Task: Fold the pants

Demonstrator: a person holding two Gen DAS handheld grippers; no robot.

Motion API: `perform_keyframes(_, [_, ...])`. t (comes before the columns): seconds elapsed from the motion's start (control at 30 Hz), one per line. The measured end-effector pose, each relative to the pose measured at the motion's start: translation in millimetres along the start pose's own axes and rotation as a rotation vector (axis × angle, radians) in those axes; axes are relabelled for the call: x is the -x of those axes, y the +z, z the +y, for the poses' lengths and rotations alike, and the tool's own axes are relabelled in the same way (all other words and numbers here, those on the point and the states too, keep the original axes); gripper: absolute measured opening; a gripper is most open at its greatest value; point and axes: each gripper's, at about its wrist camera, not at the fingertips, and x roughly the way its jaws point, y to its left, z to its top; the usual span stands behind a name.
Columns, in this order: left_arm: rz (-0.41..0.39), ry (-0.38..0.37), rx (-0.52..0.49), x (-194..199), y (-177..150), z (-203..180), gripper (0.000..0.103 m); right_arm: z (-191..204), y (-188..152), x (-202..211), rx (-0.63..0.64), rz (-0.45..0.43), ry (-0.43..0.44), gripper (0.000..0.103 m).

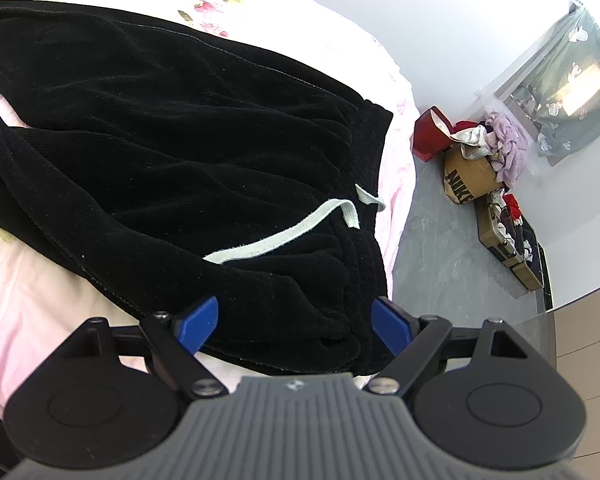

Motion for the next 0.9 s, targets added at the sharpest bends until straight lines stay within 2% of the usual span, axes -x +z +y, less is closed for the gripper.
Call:
perform_keyframes(0.1, [0.005, 0.03, 0.054, 13.0, 1.4, 6.7, 0.019, 4.5, -2.5, -2.5, 0.047, -0.018, 0.012, 0.081])
perform_keyframes(0.2, [-0.01, 0.051, 0.164, 38.8, -8.0, 18.6, 0.017, 10.0, -5.3, -2.8, 0.128, -0.05, 0.017, 0.081])
perform_keyframes(0.43, [-0.137, 0.108, 0.478, 106.8, -14.3, 79.8, 0.015, 15.1, -13.2, 3.6, 0.324, -0.077, 0.09, 0.081])
perform_keyframes(0.6, [-0.201, 0.191, 0.554, 143.0, 12.9, 95.5, 0.015, 27.3, -24.7, 4.7, 0.494, -0.058, 0.163, 0.081])
perform_keyframes(0.7, [-0.214, 0.205, 0.587, 155.9, 24.8, 111.7, 0.015, 39.3, -32.3, -1.7, 0.553, -0.054, 0.17, 0.081])
perform_keyframes(0.83, [-0.211, 0.21, 0.623, 164.9, 29.2, 121.1, 0.015, 61.4, -45.5, -25.9, 0.612, -0.036, 0.101, 0.082])
perform_keyframes(0.9, [-0.201, 0.204, 0.646, 157.4, 28.9, 125.4, 0.015, 73.0, -52.4, -35.4, 0.652, -0.053, 0.065, 0.088])
